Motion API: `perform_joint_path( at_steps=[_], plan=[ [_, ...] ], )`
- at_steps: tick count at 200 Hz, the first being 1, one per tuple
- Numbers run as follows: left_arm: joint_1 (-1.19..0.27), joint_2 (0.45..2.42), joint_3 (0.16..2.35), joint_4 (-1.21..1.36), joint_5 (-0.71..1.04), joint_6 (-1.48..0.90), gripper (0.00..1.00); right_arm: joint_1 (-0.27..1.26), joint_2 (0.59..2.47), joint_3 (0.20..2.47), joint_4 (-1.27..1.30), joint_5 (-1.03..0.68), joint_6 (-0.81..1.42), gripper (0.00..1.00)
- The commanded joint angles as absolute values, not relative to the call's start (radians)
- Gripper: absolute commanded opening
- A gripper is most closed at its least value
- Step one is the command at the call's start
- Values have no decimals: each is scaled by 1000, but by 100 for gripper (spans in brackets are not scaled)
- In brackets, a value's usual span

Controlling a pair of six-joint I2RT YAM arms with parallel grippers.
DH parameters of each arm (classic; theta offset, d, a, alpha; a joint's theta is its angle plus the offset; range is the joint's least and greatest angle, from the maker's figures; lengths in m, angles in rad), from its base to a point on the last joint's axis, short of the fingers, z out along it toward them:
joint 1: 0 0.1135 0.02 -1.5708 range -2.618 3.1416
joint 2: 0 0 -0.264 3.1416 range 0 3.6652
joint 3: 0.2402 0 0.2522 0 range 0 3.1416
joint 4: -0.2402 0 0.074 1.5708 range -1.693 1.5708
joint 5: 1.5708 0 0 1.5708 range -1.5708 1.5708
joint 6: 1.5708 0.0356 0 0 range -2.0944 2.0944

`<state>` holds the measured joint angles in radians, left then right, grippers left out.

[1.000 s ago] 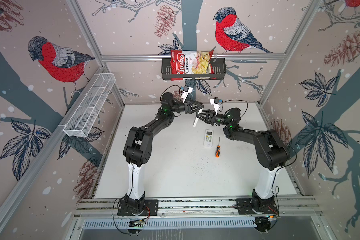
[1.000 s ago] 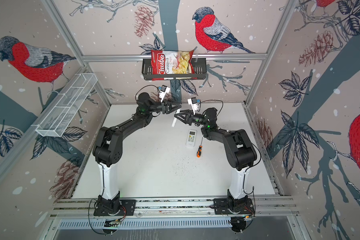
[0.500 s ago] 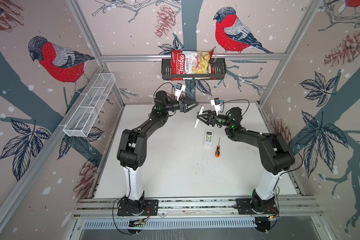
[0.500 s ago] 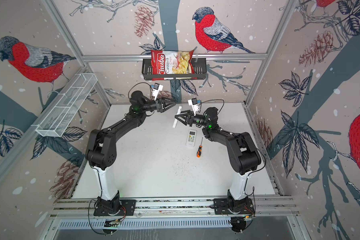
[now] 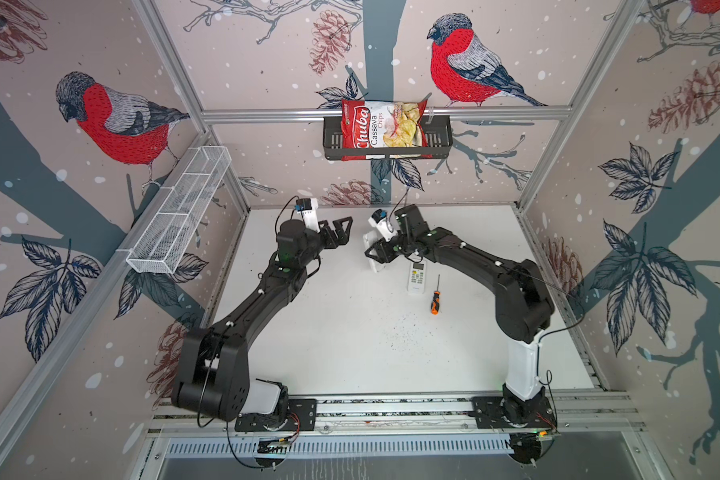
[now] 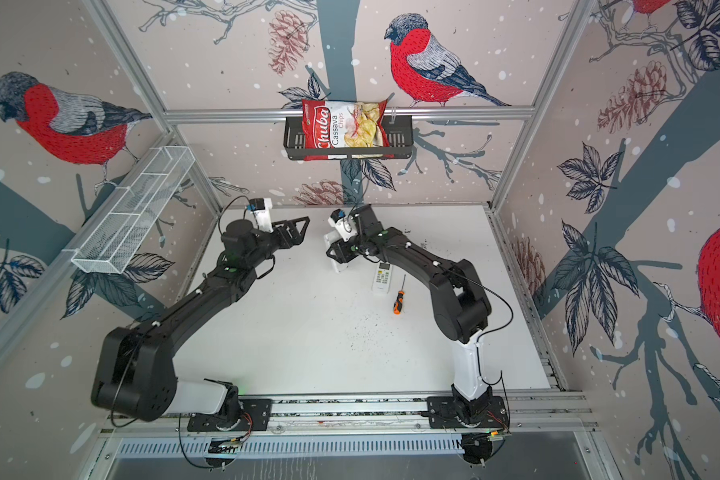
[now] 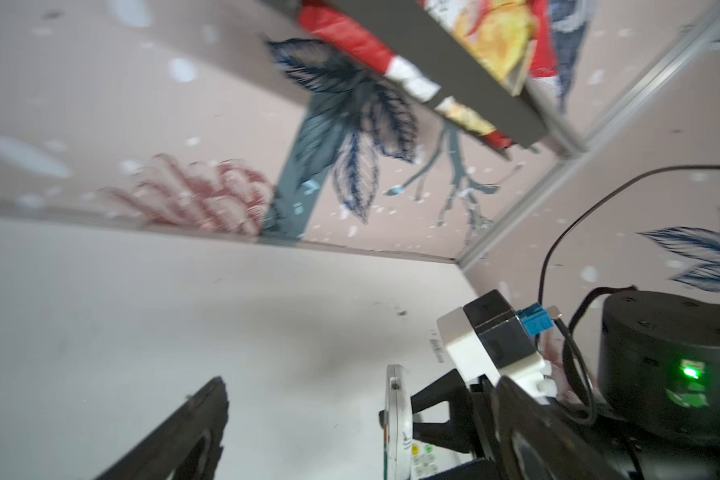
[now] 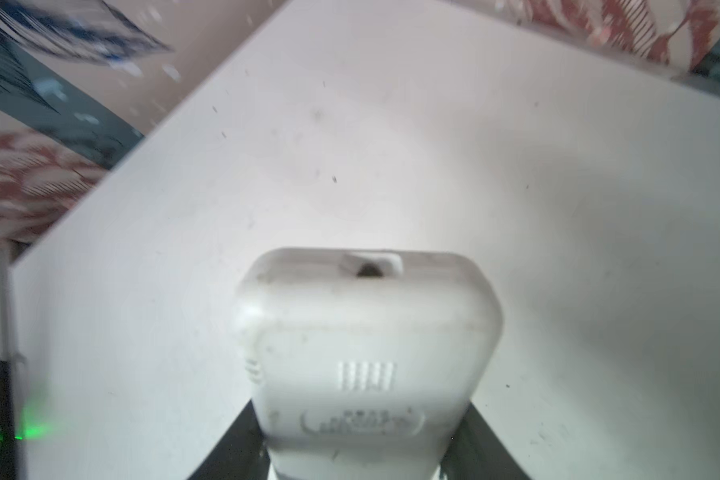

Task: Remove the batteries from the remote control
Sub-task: 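Lower the remote face down with the right gripper while the left gripper withdraws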

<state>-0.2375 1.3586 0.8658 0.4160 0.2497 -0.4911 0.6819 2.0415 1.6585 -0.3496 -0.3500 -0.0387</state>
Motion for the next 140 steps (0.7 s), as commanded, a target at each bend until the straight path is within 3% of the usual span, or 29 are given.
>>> perform_joint_path(
  at_steps=[1, 40, 66, 82, 105, 140],
  plan=[
    [-239, 1282, 775, 438, 50, -486, 98, 733, 2144, 1773, -643, -109, -126, 23],
    [-239, 1170, 613, 453, 24, -503, 98, 792, 2270, 1876, -742, -46, -140, 23],
    [-239, 1107, 534, 481, 1, -524, 97, 811, 2329, 1947, -786, -36, -147, 31],
    [-239, 1094, 523, 479, 2, -523, 97, 817, 2351, 1975, -794, -53, -147, 39],
    [-239, 1106, 532, 453, 9, -514, 97, 821, 2368, 1986, -787, -66, -147, 59],
    [-239, 1110, 505, 466, 21, -518, 98, 825, 2374, 1961, -769, -73, -149, 73]
  ],
)
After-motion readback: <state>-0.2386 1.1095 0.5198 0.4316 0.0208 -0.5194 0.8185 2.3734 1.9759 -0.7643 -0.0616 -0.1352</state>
